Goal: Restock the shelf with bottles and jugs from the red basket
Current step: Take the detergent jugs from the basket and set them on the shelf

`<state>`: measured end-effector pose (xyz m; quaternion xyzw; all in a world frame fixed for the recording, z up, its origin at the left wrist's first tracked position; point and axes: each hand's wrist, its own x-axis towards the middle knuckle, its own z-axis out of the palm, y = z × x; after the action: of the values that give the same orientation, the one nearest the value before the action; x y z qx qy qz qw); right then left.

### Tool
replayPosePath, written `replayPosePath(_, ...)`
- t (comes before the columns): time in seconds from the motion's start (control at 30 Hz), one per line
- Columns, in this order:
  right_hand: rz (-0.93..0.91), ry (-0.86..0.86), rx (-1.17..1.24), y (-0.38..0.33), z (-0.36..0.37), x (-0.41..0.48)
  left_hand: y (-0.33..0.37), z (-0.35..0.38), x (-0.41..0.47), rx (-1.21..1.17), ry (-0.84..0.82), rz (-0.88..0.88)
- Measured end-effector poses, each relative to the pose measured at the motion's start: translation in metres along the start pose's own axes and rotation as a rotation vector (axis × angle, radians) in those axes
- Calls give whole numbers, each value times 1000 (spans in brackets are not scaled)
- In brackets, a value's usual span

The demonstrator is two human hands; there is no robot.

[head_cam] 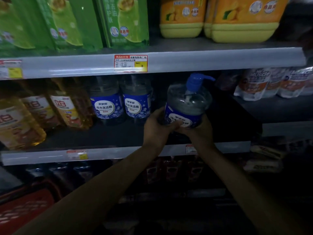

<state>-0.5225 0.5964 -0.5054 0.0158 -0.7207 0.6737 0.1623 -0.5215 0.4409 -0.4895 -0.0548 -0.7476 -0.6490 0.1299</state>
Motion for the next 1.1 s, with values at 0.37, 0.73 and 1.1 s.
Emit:
replayPosePath(0.37,-35,-53,-108,40,27,70,-38,30,57,-183,148,-90)
replayPosePath(0.73,-28,-3,-62,56,55,130,-52,49,113,-71,304,-70)
replayPosePath(1.1,-7,-18,1,72,63,158,-59,60,132,-168,386,-130)
